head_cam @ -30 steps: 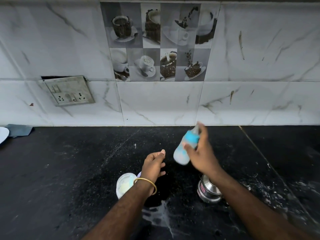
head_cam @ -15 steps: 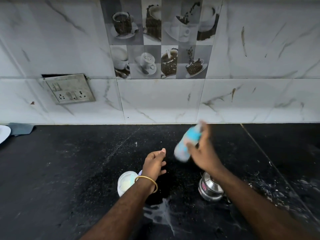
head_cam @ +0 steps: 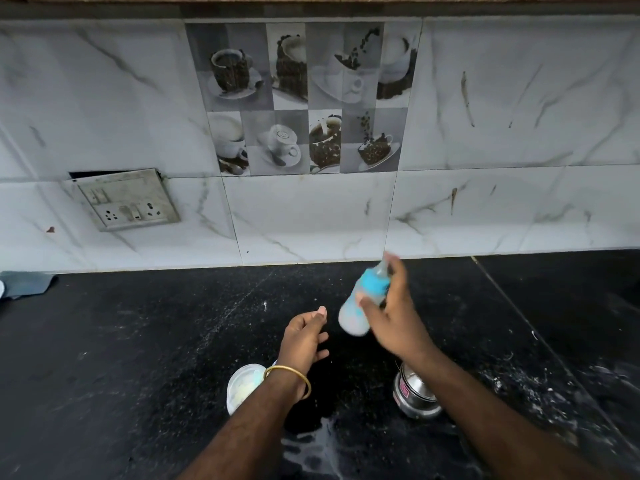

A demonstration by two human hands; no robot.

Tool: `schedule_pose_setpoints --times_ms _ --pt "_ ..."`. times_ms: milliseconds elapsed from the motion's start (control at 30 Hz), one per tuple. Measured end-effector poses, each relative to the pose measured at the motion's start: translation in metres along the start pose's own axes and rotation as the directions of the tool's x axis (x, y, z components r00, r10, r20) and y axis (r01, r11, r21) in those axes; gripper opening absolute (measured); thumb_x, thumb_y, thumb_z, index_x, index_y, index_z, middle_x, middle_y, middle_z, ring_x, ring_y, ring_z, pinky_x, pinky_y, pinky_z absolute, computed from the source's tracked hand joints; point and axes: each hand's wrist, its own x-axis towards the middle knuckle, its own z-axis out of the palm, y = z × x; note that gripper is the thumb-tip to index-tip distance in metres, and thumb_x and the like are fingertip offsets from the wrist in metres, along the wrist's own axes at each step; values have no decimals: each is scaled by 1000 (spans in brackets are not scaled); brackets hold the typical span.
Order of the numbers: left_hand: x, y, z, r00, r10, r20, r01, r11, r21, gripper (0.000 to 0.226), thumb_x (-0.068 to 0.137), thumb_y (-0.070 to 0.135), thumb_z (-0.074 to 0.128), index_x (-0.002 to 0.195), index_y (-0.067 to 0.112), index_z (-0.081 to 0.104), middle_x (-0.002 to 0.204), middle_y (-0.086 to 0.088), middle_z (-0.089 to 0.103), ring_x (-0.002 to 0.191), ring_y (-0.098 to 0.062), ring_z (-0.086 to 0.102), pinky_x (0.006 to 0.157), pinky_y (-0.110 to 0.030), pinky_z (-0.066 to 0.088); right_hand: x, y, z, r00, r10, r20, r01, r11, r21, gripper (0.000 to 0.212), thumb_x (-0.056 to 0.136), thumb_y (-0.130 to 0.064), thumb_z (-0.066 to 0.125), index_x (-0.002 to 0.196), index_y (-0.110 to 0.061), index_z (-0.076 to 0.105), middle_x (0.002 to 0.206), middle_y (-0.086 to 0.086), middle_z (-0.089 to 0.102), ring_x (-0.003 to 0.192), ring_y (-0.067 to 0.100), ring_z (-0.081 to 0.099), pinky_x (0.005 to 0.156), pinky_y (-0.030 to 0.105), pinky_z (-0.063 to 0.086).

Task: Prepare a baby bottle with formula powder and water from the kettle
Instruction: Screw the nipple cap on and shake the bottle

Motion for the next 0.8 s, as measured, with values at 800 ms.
schedule_pose_setpoints --times_ms 800 --pt "9 1 5 1000 5 11 -5 1000 13 29 92 43 62 106 18 62 120 0 65 110 -23 63 82 -38 55 15 -16 -12 920 3 -393 91 971 220 79 96 -15 61 155 -27 8 151 14 40 129 26 54 109 37 47"
